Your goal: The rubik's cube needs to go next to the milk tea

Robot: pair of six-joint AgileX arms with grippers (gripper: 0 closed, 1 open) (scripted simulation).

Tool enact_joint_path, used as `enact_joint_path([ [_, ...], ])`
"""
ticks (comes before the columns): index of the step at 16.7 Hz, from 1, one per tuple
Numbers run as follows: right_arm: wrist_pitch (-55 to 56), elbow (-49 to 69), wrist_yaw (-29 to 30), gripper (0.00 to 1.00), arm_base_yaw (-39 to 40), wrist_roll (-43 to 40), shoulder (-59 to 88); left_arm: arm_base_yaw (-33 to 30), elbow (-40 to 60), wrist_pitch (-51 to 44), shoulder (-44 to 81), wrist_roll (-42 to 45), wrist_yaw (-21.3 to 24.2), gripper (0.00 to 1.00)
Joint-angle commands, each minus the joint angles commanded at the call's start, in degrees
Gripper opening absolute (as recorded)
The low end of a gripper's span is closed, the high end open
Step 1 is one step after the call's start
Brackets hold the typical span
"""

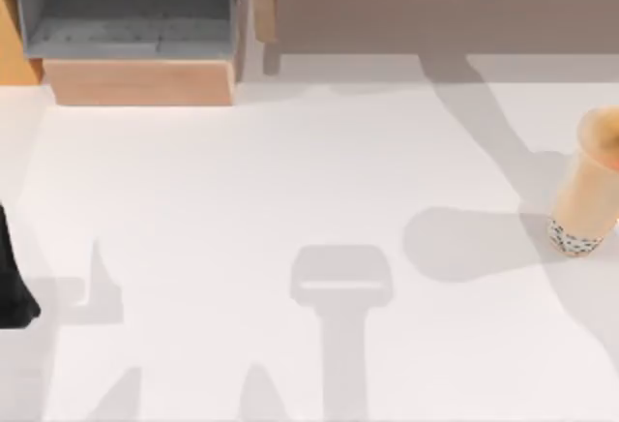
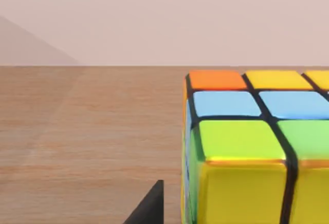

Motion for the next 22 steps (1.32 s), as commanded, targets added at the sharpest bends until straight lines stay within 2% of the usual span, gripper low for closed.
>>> enact_joint_path([
  [7,0.0,0.0,0.0,0.02,0.0,0.0,0.0,0.0,0.0,0.0,0.0,0.0,0.0,1.00],
  [17,0.1,0.1,-0.1,0.00,0.2,0.2,-0.1,0.0,0.0,0.0,0.0,0.0,0.0,1.00],
  [22,1.2,2.2,-2.6,0.00,-0.1,0.9,0.1,0.0,0.0,0.0,0.0,0.0,0.0,1.00],
])
